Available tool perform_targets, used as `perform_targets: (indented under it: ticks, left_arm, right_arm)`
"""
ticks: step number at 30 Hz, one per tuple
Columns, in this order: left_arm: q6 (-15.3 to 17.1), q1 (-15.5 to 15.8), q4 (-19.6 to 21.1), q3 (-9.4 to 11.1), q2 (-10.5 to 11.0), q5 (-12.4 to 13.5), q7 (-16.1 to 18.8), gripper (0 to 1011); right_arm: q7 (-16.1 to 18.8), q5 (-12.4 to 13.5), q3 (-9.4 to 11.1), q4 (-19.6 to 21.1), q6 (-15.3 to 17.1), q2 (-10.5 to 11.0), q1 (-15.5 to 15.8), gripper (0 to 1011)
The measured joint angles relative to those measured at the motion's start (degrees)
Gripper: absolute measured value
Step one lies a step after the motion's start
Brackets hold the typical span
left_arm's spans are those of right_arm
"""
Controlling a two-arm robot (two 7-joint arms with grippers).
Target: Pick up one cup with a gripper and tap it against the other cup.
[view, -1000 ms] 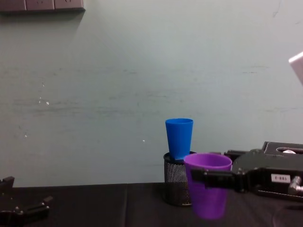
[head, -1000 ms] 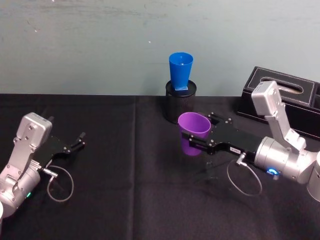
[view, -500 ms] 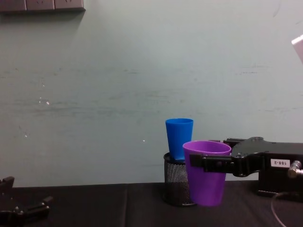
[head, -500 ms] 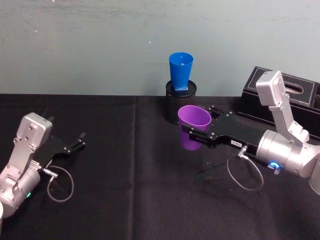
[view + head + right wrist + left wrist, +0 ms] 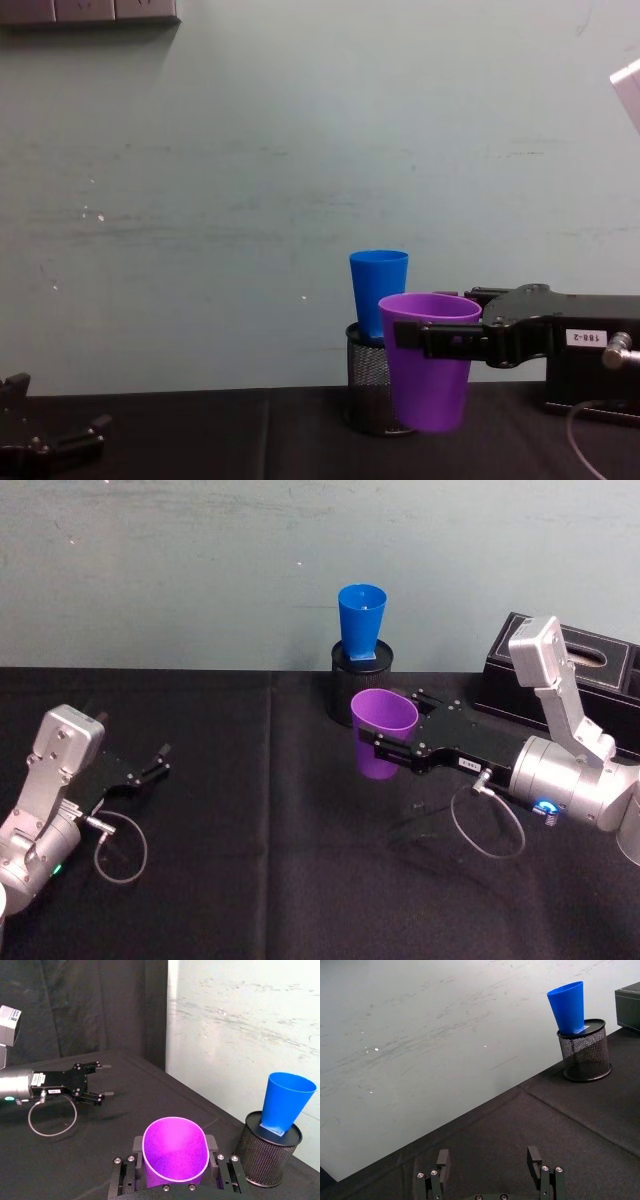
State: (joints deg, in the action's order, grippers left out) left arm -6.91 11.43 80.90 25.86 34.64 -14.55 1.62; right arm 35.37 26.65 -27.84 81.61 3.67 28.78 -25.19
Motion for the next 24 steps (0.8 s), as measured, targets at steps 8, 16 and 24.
perform_targets:
  ticks: [8, 16, 24]
  left_arm:
    - [0.0, 0.0, 0.0, 0.0, 0.0, 0.0, 0.0, 1011]
    - [0.0, 0.0, 0.0, 0.0, 0.0, 0.0, 0.0, 1011]
    - [0.0, 0.0, 0.0, 0.0, 0.0, 0.0, 0.0, 1011]
  right_arm:
    - [0.0, 0.0, 0.0, -0.1, -0.1, 0.0, 0.0, 726]
    - [0.0, -0.1, 0.1, -0.1, -0.1, -0.1, 0.1, 726]
    - [0.0, -0.1, 0.1, -0.2, -0.2, -0.1, 0.1, 726]
